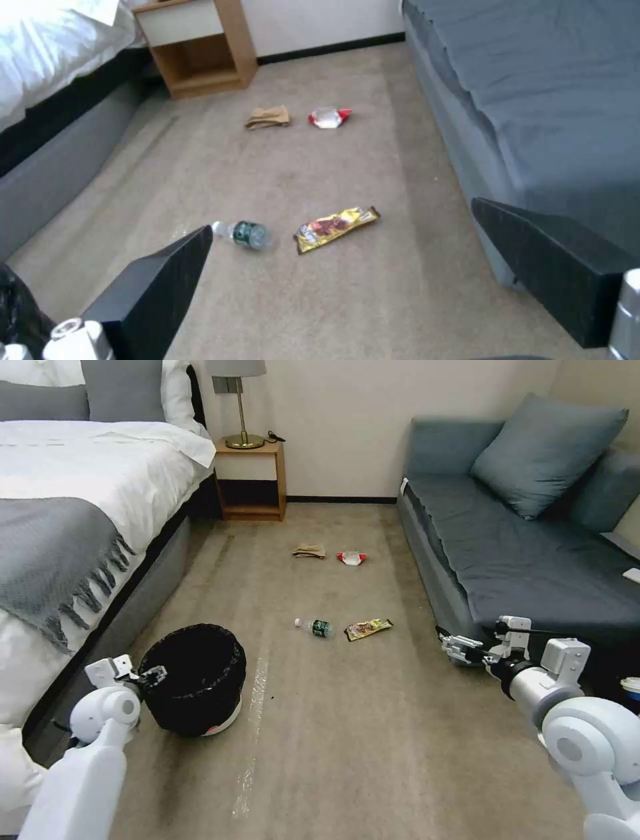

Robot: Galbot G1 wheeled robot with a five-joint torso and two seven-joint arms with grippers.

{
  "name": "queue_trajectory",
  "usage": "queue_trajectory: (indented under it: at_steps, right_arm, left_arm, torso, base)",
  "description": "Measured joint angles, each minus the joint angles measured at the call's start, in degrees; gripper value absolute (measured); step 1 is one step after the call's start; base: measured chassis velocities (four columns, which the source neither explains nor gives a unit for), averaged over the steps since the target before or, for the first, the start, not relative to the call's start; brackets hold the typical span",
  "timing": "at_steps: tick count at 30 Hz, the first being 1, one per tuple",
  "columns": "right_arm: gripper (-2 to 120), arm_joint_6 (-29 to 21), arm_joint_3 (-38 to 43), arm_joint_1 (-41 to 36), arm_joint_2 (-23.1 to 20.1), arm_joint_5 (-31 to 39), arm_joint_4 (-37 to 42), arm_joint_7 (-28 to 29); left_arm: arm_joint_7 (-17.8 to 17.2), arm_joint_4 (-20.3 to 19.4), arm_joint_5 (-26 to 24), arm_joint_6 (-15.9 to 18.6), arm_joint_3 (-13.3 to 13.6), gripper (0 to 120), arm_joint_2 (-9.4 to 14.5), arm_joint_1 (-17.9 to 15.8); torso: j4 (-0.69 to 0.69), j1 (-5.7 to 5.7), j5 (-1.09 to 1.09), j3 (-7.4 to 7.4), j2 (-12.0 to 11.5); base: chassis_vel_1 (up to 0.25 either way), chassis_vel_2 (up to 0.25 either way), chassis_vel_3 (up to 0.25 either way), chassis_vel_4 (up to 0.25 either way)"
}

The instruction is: Pick up the trash bin, then pick up the garbage on the floor and place it into the trash bin.

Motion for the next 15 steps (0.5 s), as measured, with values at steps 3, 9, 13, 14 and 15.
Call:
queue_trajectory:
  at_steps: [3, 9, 13, 14, 15]
  right_arm:
    - [100, 0.0, 0.05, -0.12, -0.15, 0.02, 0.0, 0.02]
    - [100, 0.01, -1.12, 0.24, -0.05, -0.01, -0.65, 0.14]
    - [100, 0.01, -1.96, 0.72, 0.2, -0.02, -0.95, 0.19]
    - [100, 0.01, -2.04, 0.76, 0.23, -0.01, -0.97, 0.2]
    - [100, 0.01, -2.35, 0.93, 0.41, 0.04, -1.06, 0.22]
  left_arm:
    - [0.35, 0.53, 0.69, -0.01, 0.45, 49, -0.56, -0.27]
    - [1.22, 1.3, 1.46, -0.47, 0.07, 27, -0.57, -0.03]
    - [2.45, 0.65, 3.28, -1.32, -0.91, 15, -0.03, 0.87]
    - [2.66, 0.37, 3.74, -1.45, -1.05, 12, 0.05, 1.05]
    - [3.73, -1.06, 6.16, -2.09, -1.7, 5, 0.43, 1.81]
  torso:
    - [0.01, 0.0, 0.02, 0.0, 0.0]
    - [0.02, 0.0, 0.03, -0.01, 0.0]
    - [0.01, 0.0, -0.03, 0.0, 0.0]
    - [0.0, 0.0, -0.05, 0.0, 0.0]
    - [-0.01, 0.0, -0.05, 0.0, 0.0]
  base:
    - [0.0, 0.0, 0.0, 0.0]
    - [0.0, 0.0, 0.0, 0.0]
    - [0.0, 0.0, 0.0, 0.0]
    - [0.0, 0.0, 0.0, 0.0]
    - [0.0, 0.0, 0.0, 0.0]
